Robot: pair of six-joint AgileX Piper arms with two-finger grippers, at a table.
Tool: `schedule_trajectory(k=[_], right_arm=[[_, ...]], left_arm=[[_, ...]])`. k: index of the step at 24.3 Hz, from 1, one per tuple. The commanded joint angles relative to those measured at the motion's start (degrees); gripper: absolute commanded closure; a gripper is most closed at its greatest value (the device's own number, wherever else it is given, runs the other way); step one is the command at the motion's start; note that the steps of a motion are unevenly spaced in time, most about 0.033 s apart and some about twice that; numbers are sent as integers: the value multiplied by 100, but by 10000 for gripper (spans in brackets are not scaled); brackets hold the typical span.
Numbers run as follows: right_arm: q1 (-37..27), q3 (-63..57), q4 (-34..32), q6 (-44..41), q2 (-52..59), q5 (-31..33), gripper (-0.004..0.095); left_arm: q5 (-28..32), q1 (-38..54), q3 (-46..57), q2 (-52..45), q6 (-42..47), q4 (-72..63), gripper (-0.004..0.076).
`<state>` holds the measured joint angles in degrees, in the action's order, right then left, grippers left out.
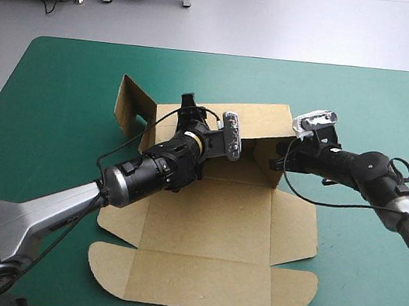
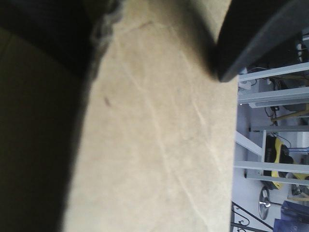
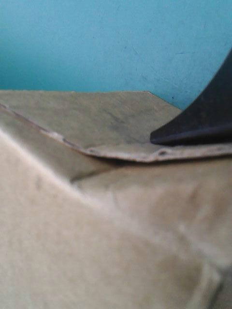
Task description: Fold the box
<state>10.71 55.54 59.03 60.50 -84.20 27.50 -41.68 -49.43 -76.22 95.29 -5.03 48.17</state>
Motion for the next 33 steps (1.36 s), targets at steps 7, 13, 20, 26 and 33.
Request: schedule_trajectory(k=[7,13,20,26,33], right_arm=[[33,159,336,-209,212,190,922],[33,159,317,-162,212,163,923],[33,159,304,-156,212,98,922],[33,159,49,-215,212,171,922],[33,712,-2063,-1666,720,1206,923]], left_arm=[[-485,-731,-18,-784,309,-776,122],[-968,-1241,-18,-1229,542,-796,122],[-959,-1418,-18,-1755,725,-977,176],[-998,-1396,-18,-2174,1141,-1045,729],[-2087,-924,7,-2812,1498,-725,722]])
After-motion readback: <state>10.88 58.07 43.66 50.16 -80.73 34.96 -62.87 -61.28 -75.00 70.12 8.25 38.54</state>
